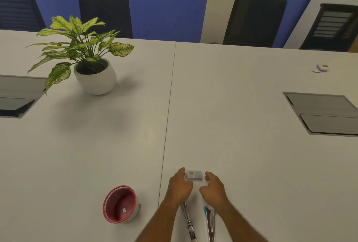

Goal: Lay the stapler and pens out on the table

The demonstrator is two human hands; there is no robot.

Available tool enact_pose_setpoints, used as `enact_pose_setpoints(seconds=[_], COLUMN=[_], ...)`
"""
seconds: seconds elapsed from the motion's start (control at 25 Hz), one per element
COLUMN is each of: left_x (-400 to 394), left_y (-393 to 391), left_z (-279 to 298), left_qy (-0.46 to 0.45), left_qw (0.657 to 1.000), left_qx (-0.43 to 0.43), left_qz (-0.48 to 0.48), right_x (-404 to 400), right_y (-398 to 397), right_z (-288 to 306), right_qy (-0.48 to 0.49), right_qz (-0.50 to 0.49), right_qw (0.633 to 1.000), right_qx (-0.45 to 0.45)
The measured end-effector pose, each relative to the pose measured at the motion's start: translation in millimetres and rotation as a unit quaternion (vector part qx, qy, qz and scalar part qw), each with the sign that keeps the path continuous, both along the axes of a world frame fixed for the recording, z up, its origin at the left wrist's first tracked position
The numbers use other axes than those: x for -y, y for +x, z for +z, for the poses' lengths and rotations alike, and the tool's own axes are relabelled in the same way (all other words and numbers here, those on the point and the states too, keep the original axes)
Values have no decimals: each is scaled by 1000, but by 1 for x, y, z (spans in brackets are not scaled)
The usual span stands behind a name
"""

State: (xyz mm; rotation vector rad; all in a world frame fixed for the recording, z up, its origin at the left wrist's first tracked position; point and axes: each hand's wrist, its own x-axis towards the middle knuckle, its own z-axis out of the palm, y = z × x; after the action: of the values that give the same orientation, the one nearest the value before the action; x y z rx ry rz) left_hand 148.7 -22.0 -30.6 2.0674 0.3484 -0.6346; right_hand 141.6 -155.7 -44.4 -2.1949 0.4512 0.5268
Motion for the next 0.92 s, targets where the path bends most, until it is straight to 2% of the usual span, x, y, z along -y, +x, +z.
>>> enact_pose_setpoints(seconds=[0.16, 0.32, 0.52, 0.68, 0.8, 0.92], left_x=[9, 16, 18, 14, 7, 2], left_y=[2, -3, -15, -24, -40, -60], left_z=[-2, 5, 15, 31, 45, 55], left_qy=[-4, -15, -36, -60, -91, -142], left_qw=[1000, 998, 987, 977, 968, 956], left_qx=[14, 38, 81, 121, 132, 115], left_qz=[-1, 40, 131, 167, 195, 230], right_x=[-2, -1, 2, 9, 17, 20], right_y=[2, 0, -6, -17, -30, -46], right_z=[-4, -3, 12, 26, 46, 65], right_qy=[37, 46, 81, 214, 291, 325], right_qz=[-26, -41, -163, -262, -264, -247], right_qw=[999, 997, 979, 937, 916, 909], right_qx=[13, 44, 94, 89, 79, 80])
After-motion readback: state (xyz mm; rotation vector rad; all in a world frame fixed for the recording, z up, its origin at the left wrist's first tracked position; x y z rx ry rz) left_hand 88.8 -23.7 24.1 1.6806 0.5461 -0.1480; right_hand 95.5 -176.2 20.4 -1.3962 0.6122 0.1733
